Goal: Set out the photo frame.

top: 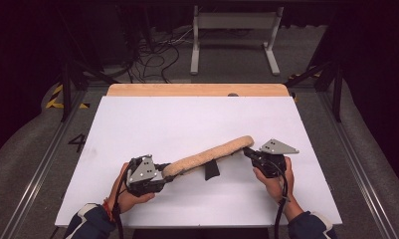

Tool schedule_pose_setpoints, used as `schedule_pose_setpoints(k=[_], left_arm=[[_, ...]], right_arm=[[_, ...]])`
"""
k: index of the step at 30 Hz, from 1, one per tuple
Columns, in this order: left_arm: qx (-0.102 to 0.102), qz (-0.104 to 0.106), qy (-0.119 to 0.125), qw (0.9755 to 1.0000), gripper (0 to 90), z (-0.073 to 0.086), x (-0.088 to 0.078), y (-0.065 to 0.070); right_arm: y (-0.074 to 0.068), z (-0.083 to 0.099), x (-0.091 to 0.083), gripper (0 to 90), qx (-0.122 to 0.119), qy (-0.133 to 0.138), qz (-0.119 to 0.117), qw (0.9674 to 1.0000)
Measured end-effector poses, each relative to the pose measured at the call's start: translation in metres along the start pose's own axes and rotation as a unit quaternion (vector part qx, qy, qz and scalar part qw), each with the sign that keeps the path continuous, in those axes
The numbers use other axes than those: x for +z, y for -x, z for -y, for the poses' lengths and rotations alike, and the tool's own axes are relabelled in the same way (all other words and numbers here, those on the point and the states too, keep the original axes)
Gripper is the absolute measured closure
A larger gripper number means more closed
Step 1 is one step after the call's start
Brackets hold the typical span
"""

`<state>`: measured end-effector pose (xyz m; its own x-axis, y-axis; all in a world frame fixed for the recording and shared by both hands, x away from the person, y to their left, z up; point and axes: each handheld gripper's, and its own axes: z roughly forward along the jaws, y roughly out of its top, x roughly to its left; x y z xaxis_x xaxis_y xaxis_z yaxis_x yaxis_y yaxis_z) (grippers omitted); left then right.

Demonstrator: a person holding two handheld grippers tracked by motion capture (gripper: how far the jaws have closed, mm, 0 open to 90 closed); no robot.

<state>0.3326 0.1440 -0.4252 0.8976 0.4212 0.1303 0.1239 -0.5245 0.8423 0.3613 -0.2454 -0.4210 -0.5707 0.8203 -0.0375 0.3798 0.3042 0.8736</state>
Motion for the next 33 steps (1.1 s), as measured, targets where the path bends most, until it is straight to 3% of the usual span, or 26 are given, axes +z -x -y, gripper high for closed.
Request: schedule_pose_setpoints(k=[3, 10, 20, 33], left_arm=[[0.000, 0.001, 0.000, 1.0000, 62.8, 0.000, 0.000, 0.001], [0.021, 0.003, -0.006, 0.9998, 64.1, -0.002, -0.001, 0.011], [0.022, 0.023, -0.002, 0.9995, 64.9, -0.003, 0.000, 0.014], [0.029, 0.035, -0.002, 0.9990, 65.2, -0.005, 0.001, 0.021]], right_arm=[[0.000, -0.002, 0.002, 90.0, 0.001, 0.003, -0.001, 1.0000], [-0.003, -0.006, 0.008, 90.0, -0.001, 0.004, -0.004, 1.0000], [-0.010, -0.012, 0.018, 90.0, -0.007, 0.001, -0.013, 0.9999], [-0.014, -0.013, 0.024, 90.0, -0.010, -0.003, -0.022, 0.9997]])
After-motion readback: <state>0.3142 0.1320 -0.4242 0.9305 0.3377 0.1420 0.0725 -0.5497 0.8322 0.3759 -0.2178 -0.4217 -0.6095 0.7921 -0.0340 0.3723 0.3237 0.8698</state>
